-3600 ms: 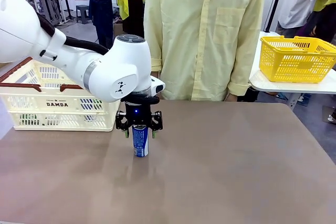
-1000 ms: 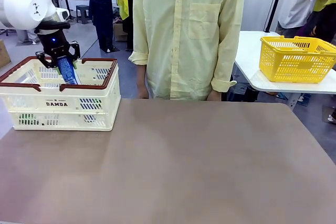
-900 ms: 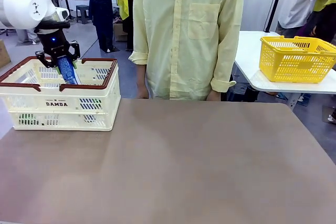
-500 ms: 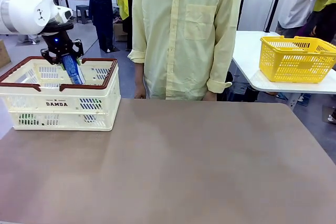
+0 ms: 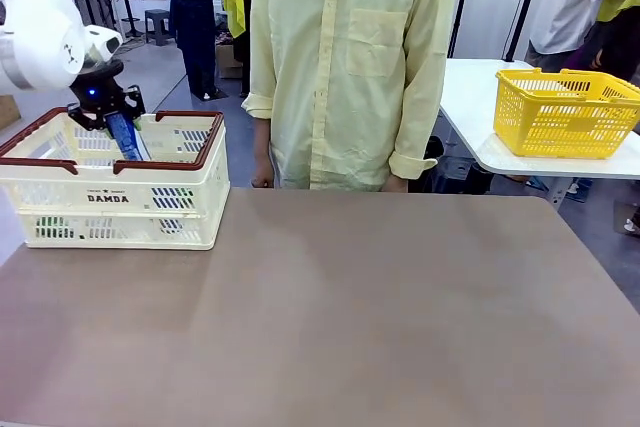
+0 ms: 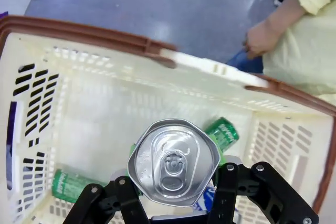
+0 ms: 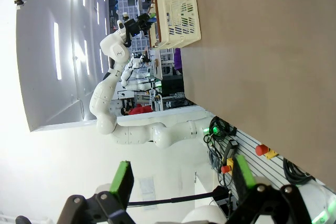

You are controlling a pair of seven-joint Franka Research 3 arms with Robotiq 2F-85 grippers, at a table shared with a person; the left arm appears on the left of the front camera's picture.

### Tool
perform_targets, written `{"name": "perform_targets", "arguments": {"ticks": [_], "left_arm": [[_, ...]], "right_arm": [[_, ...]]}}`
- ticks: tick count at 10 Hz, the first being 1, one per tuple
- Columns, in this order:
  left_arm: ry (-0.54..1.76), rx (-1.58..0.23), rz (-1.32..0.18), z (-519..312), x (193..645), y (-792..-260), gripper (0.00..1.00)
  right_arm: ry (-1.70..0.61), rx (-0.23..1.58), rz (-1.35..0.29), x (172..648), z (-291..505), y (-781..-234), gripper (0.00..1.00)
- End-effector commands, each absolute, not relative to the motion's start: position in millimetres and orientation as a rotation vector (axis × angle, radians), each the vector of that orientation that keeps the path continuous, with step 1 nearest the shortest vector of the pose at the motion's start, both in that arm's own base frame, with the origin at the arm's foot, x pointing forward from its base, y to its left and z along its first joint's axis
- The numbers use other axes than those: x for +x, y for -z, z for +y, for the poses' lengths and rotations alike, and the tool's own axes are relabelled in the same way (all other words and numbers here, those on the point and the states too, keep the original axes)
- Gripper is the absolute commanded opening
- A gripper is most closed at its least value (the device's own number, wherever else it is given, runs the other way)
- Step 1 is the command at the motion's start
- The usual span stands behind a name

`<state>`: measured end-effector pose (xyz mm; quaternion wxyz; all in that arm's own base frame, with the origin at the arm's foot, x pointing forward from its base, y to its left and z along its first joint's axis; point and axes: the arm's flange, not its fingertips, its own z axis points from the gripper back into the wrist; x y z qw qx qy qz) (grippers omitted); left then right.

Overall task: Place the drinks into the Shopping basket.
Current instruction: Pick up one drink and place it into the Shopping basket.

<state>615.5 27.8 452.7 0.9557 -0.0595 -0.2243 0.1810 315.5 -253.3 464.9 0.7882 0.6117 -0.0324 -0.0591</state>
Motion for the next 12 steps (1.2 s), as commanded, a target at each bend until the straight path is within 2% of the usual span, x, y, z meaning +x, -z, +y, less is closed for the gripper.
{"name": "perform_targets", "arguments": {"ticks": [1, 4, 5, 6, 7, 8, 12], "left_arm": [[-0.377, -0.102, -0.479, 41, 602, -441, 0.0], [-0.352, -0.109, -0.429, 56, 595, -421, 0.0], [-0.348, -0.113, -0.431, 56, 595, -420, 0.08], [-0.33, -0.114, -0.438, 54, 594, -420, 0.42], [-0.325, -0.119, -0.438, 54, 594, -420, 0.88], [-0.323, -0.114, -0.44, 53, 593, -420, 1.0], [-0.307, -0.122, -0.434, 53, 592, -421, 1.0]], "right_arm": [[0.132, 1.31, -0.051, 314, -253, -470, 1.0], [0.132, 1.31, -0.051, 314, -253, -470, 1.0], [0.132, 1.31, -0.051, 314, -253, -470, 1.0], [0.132, 1.31, -0.051, 314, -253, -470, 1.0], [0.132, 1.31, -0.051, 314, -253, -470, 1.0], [0.132, 1.31, -0.051, 314, -253, -470, 1.0], [0.132, 1.31, -0.051, 314, -253, -470, 1.0]]}}
